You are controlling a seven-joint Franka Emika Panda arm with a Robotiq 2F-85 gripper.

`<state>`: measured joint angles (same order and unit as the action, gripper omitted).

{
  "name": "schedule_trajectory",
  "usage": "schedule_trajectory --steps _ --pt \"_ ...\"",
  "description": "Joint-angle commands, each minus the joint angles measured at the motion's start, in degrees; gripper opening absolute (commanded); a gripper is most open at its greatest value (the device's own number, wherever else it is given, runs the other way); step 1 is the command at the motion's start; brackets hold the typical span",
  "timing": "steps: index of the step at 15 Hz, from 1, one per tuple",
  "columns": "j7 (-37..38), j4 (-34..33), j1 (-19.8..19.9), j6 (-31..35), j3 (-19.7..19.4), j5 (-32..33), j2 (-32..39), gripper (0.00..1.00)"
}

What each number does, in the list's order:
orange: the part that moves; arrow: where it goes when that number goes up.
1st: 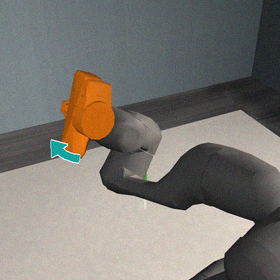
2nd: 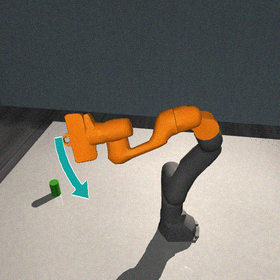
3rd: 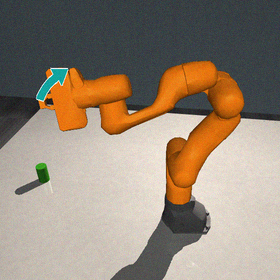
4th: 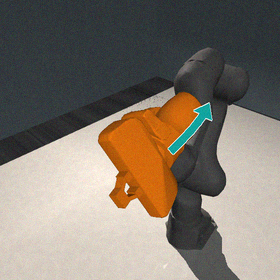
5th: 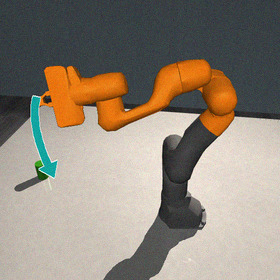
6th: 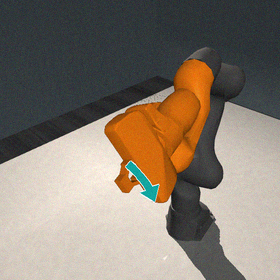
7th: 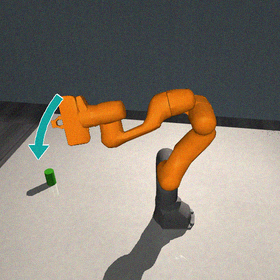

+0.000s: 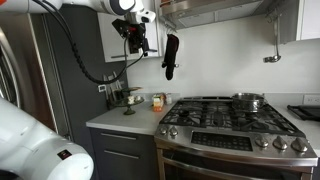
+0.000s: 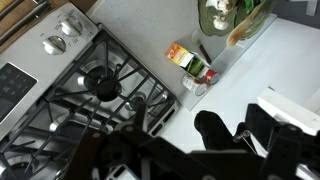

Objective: Close the open upper cabinet door.

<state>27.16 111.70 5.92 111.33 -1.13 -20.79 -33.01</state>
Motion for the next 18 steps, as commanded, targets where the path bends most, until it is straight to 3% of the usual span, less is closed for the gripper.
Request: schedule_trajectory --steps 1,4,5,7,16,18 --pt "5.44 -3.22 -0.17 2.54 0.43 -4.37 3.29 1.00" --pt "9.56 -6.64 -0.58 8.50 1.02 -7.83 6.42 0.96" --pt "11.35 -7.77 -0.48 10.17 1.35 -8.05 7.44 0.74" --pt "14.30 -9.83 -0.63 14.35 1.73 -8.25 9.33 0.69" --pt "14.45 -16.34 -6.71 25.78 1.15 -19.31 16.32 0.01" --pt "13.55 -17.35 -7.76 25.05 0.94 -21.85 17.12 0.00"
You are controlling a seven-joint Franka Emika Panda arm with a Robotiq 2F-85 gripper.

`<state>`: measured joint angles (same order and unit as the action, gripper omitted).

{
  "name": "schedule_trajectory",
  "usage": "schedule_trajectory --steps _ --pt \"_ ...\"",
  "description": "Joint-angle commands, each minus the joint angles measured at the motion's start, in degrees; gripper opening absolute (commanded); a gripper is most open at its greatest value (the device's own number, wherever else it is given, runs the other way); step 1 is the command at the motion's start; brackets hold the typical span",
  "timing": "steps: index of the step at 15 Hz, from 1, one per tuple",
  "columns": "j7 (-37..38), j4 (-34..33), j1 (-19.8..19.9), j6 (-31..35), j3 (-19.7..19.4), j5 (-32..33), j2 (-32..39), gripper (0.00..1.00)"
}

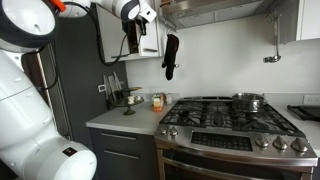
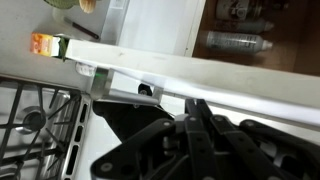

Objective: Close the open upper cabinet door.

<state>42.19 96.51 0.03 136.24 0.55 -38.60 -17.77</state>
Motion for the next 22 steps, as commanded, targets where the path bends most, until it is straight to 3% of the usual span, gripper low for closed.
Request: schedule_trajectory --steps 1,10,22 --pt "-1.90 -2.61 -2.14 -0.19 -0.70 -5.06 2.32 0.00" --pt "-3.33 -5.49 -4.02 -2.88 1.34 -10.64 6.45 0.00" --pt "2.36 -17.40 -8.50 8.69 9.22 -4.79 23.33 0.00"
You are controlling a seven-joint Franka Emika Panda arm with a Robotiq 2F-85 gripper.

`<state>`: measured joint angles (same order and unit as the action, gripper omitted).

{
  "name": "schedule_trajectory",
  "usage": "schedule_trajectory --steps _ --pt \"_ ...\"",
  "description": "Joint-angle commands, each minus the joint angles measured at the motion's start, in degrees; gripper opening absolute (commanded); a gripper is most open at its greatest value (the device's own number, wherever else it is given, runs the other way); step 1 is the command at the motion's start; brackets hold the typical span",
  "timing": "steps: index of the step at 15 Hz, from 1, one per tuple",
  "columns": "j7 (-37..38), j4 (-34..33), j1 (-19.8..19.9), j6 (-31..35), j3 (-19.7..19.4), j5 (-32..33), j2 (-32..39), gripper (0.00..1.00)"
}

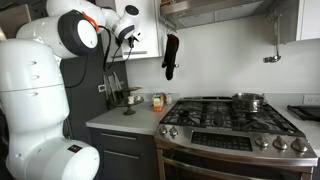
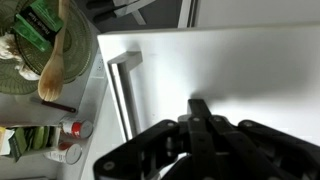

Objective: Close the open upper cabinet door.

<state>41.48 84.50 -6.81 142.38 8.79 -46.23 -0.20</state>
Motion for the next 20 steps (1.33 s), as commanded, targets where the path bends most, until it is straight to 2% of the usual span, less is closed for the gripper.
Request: schedule_trajectory --steps 1,6,10,14,15,16,20 --pt "3.66 -6.81 -2.24 3.13 1.21 3.51 7.31 0.00" --pt "5.34 -13.91 -5.07 6.16 1.81 6.03 13.94 0.00" --pt "4.24 -17.33 -6.01 6.99 1.96 6.50 14.95 0.00" --pt "9.43 -11.69 -5.58 -4.84 -1.39 17.24 8.44 0.00" --pt "9.56 -10.85 -5.31 -7.46 -1.96 19.52 7.17 0.26" --pt "9.75 -9.50 -4.94 -10.25 -2.64 21.36 5.36 0.27" --pt "5.80 -5.26 -3.33 -22.71 -4.63 26.39 -1.58 0.56"
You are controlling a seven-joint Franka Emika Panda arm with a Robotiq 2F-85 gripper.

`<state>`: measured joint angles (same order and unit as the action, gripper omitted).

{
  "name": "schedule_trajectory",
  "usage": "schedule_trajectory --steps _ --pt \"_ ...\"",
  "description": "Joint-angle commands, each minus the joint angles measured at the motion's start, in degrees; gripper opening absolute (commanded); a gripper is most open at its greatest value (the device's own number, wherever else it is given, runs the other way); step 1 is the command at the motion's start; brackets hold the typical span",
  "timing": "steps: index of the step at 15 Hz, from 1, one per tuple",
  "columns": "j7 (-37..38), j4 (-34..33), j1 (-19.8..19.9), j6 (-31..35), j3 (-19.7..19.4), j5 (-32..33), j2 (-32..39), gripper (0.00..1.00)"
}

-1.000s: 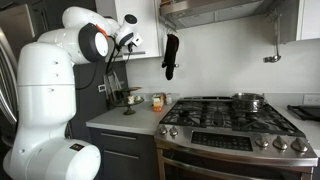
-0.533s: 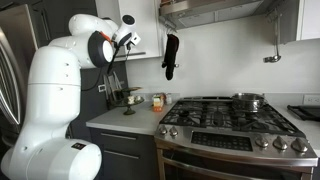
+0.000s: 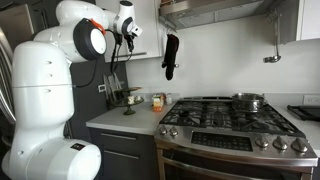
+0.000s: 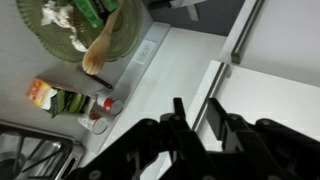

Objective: Close the open upper cabinet door.

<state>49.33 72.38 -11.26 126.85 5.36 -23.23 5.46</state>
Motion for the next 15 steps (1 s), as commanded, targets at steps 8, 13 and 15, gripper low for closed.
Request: schedule_trajectory --steps 8,13,15 --pt "-18.20 20.32 3.51 -27.88 -4.72 9.78 -20.27 1.00" --pt "-36.30 30.28 7.51 -26.35 -3.63 14.16 -24.65 1.00" --pt "-42.41 35.32 7.79 -24.12 -3.65 15.68 -26.66 1.00"
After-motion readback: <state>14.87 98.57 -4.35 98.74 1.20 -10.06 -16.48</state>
